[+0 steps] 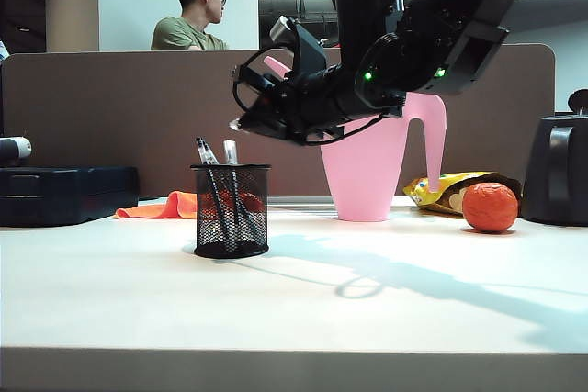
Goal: Pick up a few water-based pens and put them in the pen basket.
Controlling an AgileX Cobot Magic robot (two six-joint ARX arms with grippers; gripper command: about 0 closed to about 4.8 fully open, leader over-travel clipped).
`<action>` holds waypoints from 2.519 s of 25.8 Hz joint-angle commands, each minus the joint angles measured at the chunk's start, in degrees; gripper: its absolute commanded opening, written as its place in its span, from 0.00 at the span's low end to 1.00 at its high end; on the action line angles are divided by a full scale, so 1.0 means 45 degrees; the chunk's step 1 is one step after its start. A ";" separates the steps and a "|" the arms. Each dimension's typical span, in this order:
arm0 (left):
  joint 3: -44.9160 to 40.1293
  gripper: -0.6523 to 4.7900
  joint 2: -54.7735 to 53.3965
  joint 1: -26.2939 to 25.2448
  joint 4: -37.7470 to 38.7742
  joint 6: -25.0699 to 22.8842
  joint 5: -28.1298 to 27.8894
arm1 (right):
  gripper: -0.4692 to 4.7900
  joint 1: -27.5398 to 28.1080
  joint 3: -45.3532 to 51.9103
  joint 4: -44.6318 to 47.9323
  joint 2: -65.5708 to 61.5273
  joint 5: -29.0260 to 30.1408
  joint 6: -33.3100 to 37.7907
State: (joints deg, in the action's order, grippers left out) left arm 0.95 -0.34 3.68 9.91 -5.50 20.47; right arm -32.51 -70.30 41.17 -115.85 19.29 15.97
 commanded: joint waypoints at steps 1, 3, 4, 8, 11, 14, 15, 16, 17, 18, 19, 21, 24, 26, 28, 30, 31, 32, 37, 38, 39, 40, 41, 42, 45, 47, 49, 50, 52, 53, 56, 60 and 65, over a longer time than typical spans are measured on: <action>0.0044 0.11 -0.0005 -0.0015 0.0053 0.0044 0.0073 | 0.08 -0.0019 -0.0049 0.0223 0.0573 -0.0170 -0.0039; 0.0044 0.11 -0.0005 -0.0015 0.0053 0.0039 0.0073 | 0.08 0.0005 -0.0049 0.0034 0.0937 -0.0690 -0.0039; 0.0044 0.11 -0.0005 -0.0015 0.0053 0.0039 0.0073 | 0.08 0.0019 -0.0049 -0.0321 0.1195 -0.1137 -0.0107; 0.0049 0.11 -0.0005 -0.0015 0.0053 0.0039 0.0068 | 0.08 0.0223 -0.0049 -0.3002 0.2501 -0.2647 -0.1307; 0.0044 0.11 -0.0005 -0.0015 0.0053 0.0034 0.0034 | 0.08 0.0656 -0.0034 -0.4935 0.3356 -0.2667 -0.1671; 0.0044 0.11 -0.0005 -0.0015 0.0053 0.0034 0.0034 | 0.08 0.1175 -0.0024 -0.6484 0.4187 -0.2749 -0.2035; 0.0044 0.11 -0.0005 -0.0015 0.0053 0.0034 0.0034 | 0.08 0.1311 -0.0019 -0.6815 0.4386 -0.2754 -0.2064; 0.0044 0.11 -0.0005 -0.0015 0.0053 0.0034 0.0029 | 0.08 0.1608 0.0063 -0.7475 0.4881 -0.2754 -0.2278; 0.0044 0.11 -0.0005 -0.0019 0.0053 0.0034 0.0029 | 0.08 0.1778 0.0151 -0.7718 0.5134 -0.2744 -0.2283; 0.0049 0.11 -0.0010 -0.0015 0.0053 0.0034 0.0034 | 0.08 0.1943 0.0262 -0.7995 0.5391 -0.2744 -0.2283; 0.0044 0.11 -0.0010 -0.0015 0.0053 0.0034 0.0034 | 0.08 0.2113 0.0437 -0.8383 0.5736 -0.2739 -0.2283; 0.0044 0.11 -0.0005 -0.0015 0.0053 0.0034 0.0034 | 0.08 0.2701 0.1039 -0.9496 0.6747 -0.2739 -0.2288; 0.0044 0.11 -0.0005 -0.0015 0.0053 0.0034 0.0034 | 0.08 0.3813 0.2603 -1.0414 0.8641 -0.2730 -0.2283; 0.0049 0.11 -0.0005 -0.0015 0.0053 0.0034 0.0029 | 0.08 0.4483 0.3696 -1.0433 0.9908 -0.2599 -0.2273; 0.0044 0.11 -0.0005 -0.0019 0.0053 0.0034 0.0019 | 0.08 0.5003 0.4779 -1.0443 1.1239 -0.2599 -0.2273; 0.0044 0.11 -0.0005 -0.0019 0.0053 0.0029 0.0019 | 0.08 0.5348 0.5824 -1.0438 1.2522 -0.2603 -0.2268; 0.0044 0.11 -0.0005 -0.0019 0.0053 0.0034 -0.0034 | 0.08 0.5489 0.6275 -1.0433 1.3036 -0.2608 -0.2268; 0.0044 0.11 -0.0005 -0.0015 0.0053 0.0034 -0.0058 | 0.08 0.5629 0.6771 -1.0448 1.3629 -0.2603 -0.2249; 0.0044 0.11 -0.0005 -0.0024 0.0053 0.0044 -0.0335 | 0.08 0.6353 0.8840 -1.0525 1.6009 -0.2603 -0.1914; 0.0039 0.11 -0.0005 -0.0024 0.0053 0.0044 -0.0471 | 0.08 0.6528 0.9131 -1.0525 1.6359 -0.2599 -0.1812; 0.0039 0.11 -0.0005 -0.0024 0.0053 0.0049 -0.0636 | 0.08 0.6683 0.9423 -1.0520 1.6713 -0.2594 -0.1778; 0.0039 0.11 -0.0005 -0.0019 0.0053 0.0112 -0.0918 | 0.08 0.6955 0.9962 -1.0501 1.7384 -0.2599 -0.1783; 0.0039 0.11 -0.0005 -0.0024 0.0053 0.0214 -0.0996 | 0.08 0.7077 1.0200 -1.0491 1.7699 -0.2594 -0.1787; 0.0039 0.11 -0.0005 -0.0019 0.0053 0.0607 -0.1311 | 0.08 0.7261 1.0647 -1.0438 1.8336 -0.2599 -0.1797; 0.0039 0.11 -0.0005 -0.0019 0.0024 0.1098 -0.1506 | 0.08 0.7300 1.1638 -1.0326 1.9987 -0.2613 -0.1894; 0.0039 0.11 -0.0005 -0.0024 -0.0107 0.1088 -0.1554 | 0.08 0.7291 1.2318 -1.0292 2.1226 -0.2608 -0.1894; 0.0039 0.11 -0.0005 -0.0024 -0.0185 0.1069 -0.1841 | 0.08 0.7286 1.3163 -0.9947 2.2517 -0.2637 -0.1899; 0.0044 0.11 -0.0005 -0.0019 -0.0223 0.1073 -0.2074 | 0.08 0.7286 1.3862 -0.9593 2.3489 -0.2647 -0.1899; 0.0039 0.11 -0.0005 -0.0019 -0.0393 0.0918 -0.2225 | 0.08 0.7281 1.4528 -0.9428 2.4519 -0.2642 -0.1894; 0.0039 0.11 -0.0005 -0.0015 -0.0636 0.0884 -0.2322 | 0.08 0.7281 1.4906 -0.9423 2.5252 -0.2647 -0.1899; 0.0039 0.11 -0.0010 -0.0034 -0.1540 0.0894 -0.2900 | 0.08 0.7286 1.5387 -0.9219 2.5733 -0.2657 -0.1914; 0.0039 0.11 -0.0010 -0.0034 -0.1603 0.0899 -0.2856 | 0.08 0.7286 1.5514 -0.9462 2.5762 -0.2696 -0.1923; 0.0039 0.11 -0.0010 -0.0024 -0.1268 0.0894 -0.2832 | 0.08 0.7291 1.5514 -1.0200 2.5757 -0.2696 -0.1923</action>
State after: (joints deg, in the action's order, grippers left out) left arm 0.91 -0.34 3.62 4.62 -1.45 7.49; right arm 0.32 -0.34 -5.10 0.03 7.27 7.42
